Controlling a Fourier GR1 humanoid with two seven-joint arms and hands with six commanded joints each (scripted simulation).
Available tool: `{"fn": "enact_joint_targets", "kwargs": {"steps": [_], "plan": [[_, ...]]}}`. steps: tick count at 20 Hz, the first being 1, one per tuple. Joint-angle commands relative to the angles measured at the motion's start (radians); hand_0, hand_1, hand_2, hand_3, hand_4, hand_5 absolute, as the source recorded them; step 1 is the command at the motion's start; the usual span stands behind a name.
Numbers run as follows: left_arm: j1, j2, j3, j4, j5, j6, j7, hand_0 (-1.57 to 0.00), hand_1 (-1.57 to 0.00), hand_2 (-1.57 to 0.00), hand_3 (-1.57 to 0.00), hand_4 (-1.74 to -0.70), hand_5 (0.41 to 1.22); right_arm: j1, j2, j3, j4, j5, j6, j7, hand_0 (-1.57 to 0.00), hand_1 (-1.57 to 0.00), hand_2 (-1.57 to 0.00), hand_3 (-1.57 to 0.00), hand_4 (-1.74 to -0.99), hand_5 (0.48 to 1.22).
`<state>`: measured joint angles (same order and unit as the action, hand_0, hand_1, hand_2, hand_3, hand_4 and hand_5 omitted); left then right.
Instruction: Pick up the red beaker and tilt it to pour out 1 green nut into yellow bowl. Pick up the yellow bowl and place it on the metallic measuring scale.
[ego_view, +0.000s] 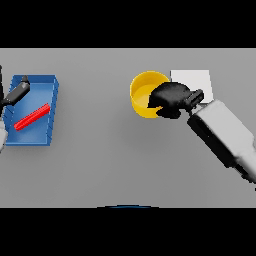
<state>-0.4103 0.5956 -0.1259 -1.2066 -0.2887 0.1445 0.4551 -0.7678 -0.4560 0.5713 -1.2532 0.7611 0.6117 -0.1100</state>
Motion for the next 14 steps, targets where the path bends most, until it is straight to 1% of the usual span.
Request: {"fn": "enact_joint_targets", "kwargs": {"steps": [1,2,3,4,5,6,9,10,11,13,14], "plan": [[-0.006,0.000,-0.002,-0.001,-0.003,-0.003,0.017,0.00,0.00,0.00,0.00,-0.74,0.700,-0.003,-0.011,-0.015,0.018,-0.004,0.000,-0.003,-1.57,-1.57,-1.47,-1.35,-1.740,1.220],[-0.004,-0.002,-0.004,0.000,-0.007,0.000,0.024,0.00,0.00,0.00,0.00,-0.74,0.702,-0.003,-0.016,-0.028,0.024,-0.004,-0.007,0.020,-1.57,-1.57,-1.47,-1.31,-1.740,1.220],[-0.005,0.007,-0.005,-0.005,-0.011,-0.003,0.022,0.00,0.00,0.00,0.00,-0.74,0.704,-0.010,-0.019,-0.034,0.037,-0.003,-0.022,0.012,-1.57,-1.57,-1.48,-1.28,-1.741,1.220],[-0.005,0.002,-0.008,-0.010,-0.011,-0.002,0.034,0.00,0.00,0.00,0.00,-0.74,0.708,-0.019,-0.034,-0.053,0.050,-0.006,-0.038,-0.006,-1.57,-1.57,-1.49,-1.26,-1.741,1.221],[0.004,0.000,-0.010,-0.019,-0.012,-0.001,0.028,0.00,0.00,0.00,0.00,-0.74,0.710,-0.029,-0.050,-0.063,0.071,0.000,-0.051,-0.007,-1.57,-1.57,-1.50,-1.24,-1.741,1.221],[0.000,0.002,-0.006,-0.015,-0.009,-0.003,0.031,0.00,0.00,0.00,0.00,-0.74,0.710,-0.044,-0.053,-0.074,0.124,0.014,-0.089,-0.016,-1.57,-1.57,-1.52,-1.23,-1.741,1.221],[-0.011,0.010,0.001,-0.007,-0.004,-0.013,0.042,0.00,0.00,0.00,0.00,-0.74,0.706,-0.077,-0.084,-0.107,0.201,0.015,-0.131,-0.045,-1.57,-1.57,-1.54,-1.20,-1.741,1.221],[0.000,0.009,0.000,-0.015,0.001,-0.017,0.033,0.00,0.00,0.00,0.00,-0.74,0.703,-0.082,-0.081,-0.115,0.223,0.012,-0.139,-0.044,-1.57,-1.57,-1.53,-1.19,-1.741,1.221],[0.001,0.007,-0.002,-0.018,0.000,-0.016,0.033,0.00,0.00,0.00,0.00,-0.74,0.699,-0.084,-0.091,-0.124,0.251,0.010,-0.147,-0.065,-1.57,-1.57,-1.51,-1.19,-1.741,1.221],[0.000,0.003,-0.004,-0.018,-0.001,-0.016,0.042,0.00,0.00,0.00,0.00,-0.73,0.696,-0.086,-0.097,-0.140,0.319,0.019,-0.190,-0.067,-1.57,-1.57,-1.51,-1.17,-1.741,1.221],[0.003,0.008,0.001,-0.018,0.001,-0.016,0.036,0.00,0.00,0.00,0.00,-0.73,0.691,-0.090,-0.092,-0.142,0.363,0.031,-0.214,-0.064,-1.57,-1.57,-1.51,-1.18,-1.741,1.221]]}}
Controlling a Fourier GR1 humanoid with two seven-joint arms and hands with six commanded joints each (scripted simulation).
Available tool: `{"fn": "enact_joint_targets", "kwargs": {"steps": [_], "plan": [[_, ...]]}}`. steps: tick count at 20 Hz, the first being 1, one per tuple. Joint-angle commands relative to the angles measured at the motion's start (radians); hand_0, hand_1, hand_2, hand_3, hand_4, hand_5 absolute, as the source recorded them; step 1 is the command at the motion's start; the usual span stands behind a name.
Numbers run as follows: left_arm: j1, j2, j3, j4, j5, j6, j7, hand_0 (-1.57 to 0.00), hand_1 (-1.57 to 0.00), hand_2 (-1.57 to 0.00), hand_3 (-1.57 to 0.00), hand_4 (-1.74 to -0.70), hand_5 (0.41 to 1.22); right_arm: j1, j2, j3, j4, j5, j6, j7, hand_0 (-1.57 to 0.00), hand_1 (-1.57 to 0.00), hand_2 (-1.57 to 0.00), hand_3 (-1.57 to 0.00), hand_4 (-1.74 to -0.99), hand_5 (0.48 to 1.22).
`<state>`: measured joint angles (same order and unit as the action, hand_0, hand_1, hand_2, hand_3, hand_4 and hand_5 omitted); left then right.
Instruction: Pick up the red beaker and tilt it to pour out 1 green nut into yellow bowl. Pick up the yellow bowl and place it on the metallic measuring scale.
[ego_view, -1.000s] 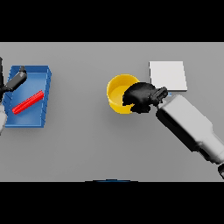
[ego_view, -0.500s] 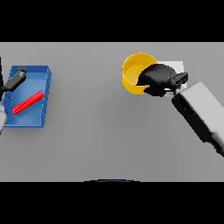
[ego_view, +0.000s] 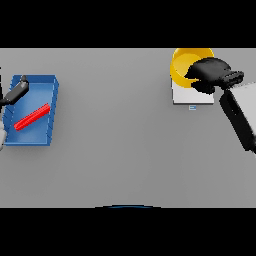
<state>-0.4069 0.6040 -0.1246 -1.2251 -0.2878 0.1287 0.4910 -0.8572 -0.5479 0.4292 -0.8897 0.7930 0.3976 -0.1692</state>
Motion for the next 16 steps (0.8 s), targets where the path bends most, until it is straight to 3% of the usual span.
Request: {"fn": "enact_joint_targets", "kwargs": {"steps": [1,8,13,16], "plan": [[0.002,-0.004,-0.001,0.013,-0.003,0.005,-0.006,0.00,0.00,0.00,0.00,-0.73,0.688,-0.006,-0.005,-0.005,0.034,0.005,-0.018,-0.021,-1.57,-1.57,-1.49,-1.20,-1.741,1.221],[0.002,0.004,-0.004,-0.007,-0.009,0.000,0.008,0.00,0.00,0.00,0.00,-0.72,0.679,-0.020,0.025,-0.018,0.222,0.027,-0.109,-0.058,-1.57,-1.57,-1.40,-1.35,-1.741,1.221],[0.006,0.003,-0.001,-0.001,-0.007,0.002,-0.006,0.00,0.00,0.00,0.00,-0.73,0.673,-0.016,0.051,-0.029,0.277,0.012,-0.143,-0.104,-1.57,-1.57,-1.34,-1.40,-1.741,1.221],[-0.011,-0.001,-0.009,0.002,-0.020,0.005,0.018,0.00,0.00,0.00,0.00,-0.72,0.668,-0.027,0.054,-0.034,0.301,0.012,-0.147,-0.105,-1.46,-1.57,-1.34,-1.45,-1.741,1.221]]}}
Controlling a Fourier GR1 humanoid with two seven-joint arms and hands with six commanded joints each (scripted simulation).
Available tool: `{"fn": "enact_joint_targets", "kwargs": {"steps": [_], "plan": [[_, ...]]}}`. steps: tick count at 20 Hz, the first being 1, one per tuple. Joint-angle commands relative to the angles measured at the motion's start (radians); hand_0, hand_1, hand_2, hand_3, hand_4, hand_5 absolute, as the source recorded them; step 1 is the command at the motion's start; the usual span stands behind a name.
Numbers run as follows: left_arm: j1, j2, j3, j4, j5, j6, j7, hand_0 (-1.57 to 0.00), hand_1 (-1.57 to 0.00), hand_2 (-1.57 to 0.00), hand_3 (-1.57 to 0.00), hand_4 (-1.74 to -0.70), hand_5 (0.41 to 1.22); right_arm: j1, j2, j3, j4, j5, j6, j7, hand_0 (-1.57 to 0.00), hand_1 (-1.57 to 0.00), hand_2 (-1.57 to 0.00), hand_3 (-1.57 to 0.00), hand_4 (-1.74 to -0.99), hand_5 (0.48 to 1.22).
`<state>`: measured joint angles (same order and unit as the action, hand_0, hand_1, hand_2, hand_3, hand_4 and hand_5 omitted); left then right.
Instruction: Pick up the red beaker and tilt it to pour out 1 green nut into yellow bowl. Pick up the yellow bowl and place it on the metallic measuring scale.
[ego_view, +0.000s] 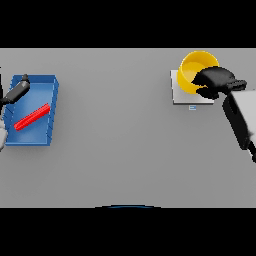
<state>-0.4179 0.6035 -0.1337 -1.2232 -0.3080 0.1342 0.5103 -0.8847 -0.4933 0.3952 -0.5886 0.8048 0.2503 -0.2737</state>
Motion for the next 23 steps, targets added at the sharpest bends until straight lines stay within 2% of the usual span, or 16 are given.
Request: {"fn": "enact_joint_targets", "kwargs": {"steps": [1,3,4,5,6,7,9,11,13,16,20,23], "plan": [[0.003,0.000,-0.003,-0.001,-0.002,0.000,-0.006,0.00,0.00,0.00,0.00,-0.72,0.667,-0.002,0.010,0.002,0.014,0.005,-0.009,0.004,-1.45,-1.50,-1.38,-1.39,-1.734,1.221],[0.003,-0.002,-0.003,0.000,0.001,-0.002,-0.012,0.00,0.00,0.00,0.00,-0.72,0.671,-0.007,0.021,-0.002,0.017,-0.003,-0.002,0.010,-1.49,-1.48,-1.45,-1.10,-1.737,1.221],[-0.002,-0.007,-0.005,0.010,-0.002,0.001,-0.007,0.00,0.00,0.00,0.00,-0.72,0.671,-0.008,0.014,-0.004,0.010,-0.006,0.011,0.005,-1.44,-1.34,-1.29,-0.99,-1.688,1.221],[-0.004,-0.006,-0.006,0.012,-0.005,0.001,-0.005,0.00,0.00,0.00,0.00,-0.72,0.668,-0.009,0.012,-0.004,0.009,-0.007,0.020,0.015,-1.23,-1.10,-1.09,-0.89,-1.657,1.149],[-0.003,-0.005,-0.005,0.011,-0.002,-0.003,-0.007,0.00,0.00,0.00,0.00,-0.72,0.668,-0.014,0.008,0.001,0.020,0.001,0.020,0.001,-0.99,-0.88,-0.92,-0.80,-1.629,1.080],[-0.004,-0.005,-0.004,0.019,-0.004,0.001,-0.014,0.00,0.00,0.00,0.00,-0.72,0.667,-0.023,0.005,0.009,0.029,0.012,0.029,0.003,-0.79,-0.71,-0.78,-0.72,-1.609,1.029],[-0.017,-0.004,0.000,0.020,-0.002,0.001,-0.012,0.00,0.00,0.00,0.00,-0.72,0.663,-0.029,0.004,0.026,0.021,0.025,0.041,-0.005,-0.51,-0.45,-0.55,-0.60,-1.579,0.955],[-0.009,-0.004,0.002,0.020,0.004,-0.002,-0.010,0.00,0.00,0.00,0.00,-0.72,0.662,-0.025,0.013,0.038,0.020,0.035,0.029,-0.018,-0.32,-0.29,-0.38,-0.51,-1.560,0.909],[0.001,-0.001,0.004,0.018,0.009,-0.009,-0.009,0.00,0.00,0.00,0.00,-0.72,0.664,-0.025,0.006,0.038,0.019,0.036,0.019,-0.038,-0.21,-0.18,-0.24,-0.43,-1.552,0.876],[-0.003,-0.008,0.001,0.027,0.002,0.006,-0.022,0.00,0.00,0.00,0.00,-0.73,0.664,-0.018,0.014,0.030,0.034,0.029,-0.001,-0.057,-0.11,-0.09,-0.12,-0.33,-1.537,0.822],[-0.017,-0.017,-0.009,0.028,-0.008,0.007,-0.010,0.00,0.00,0.00,0.00,-0.72,0.664,-0.037,0.020,0.021,0.064,0.029,0.010,-0.021,-0.04,-0.04,-0.05,-0.22,-1.509,0.774],[-0.020,-0.015,-0.006,0.036,-0.004,0.003,-0.022,0.00,0.00,0.00,0.00,-0.73,0.665,-0.029,0.011,0.018,0.060,0.021,0.031,-0.018,-0.02,-0.02,-0.03,-0.15,-1.478,0.738]]}}
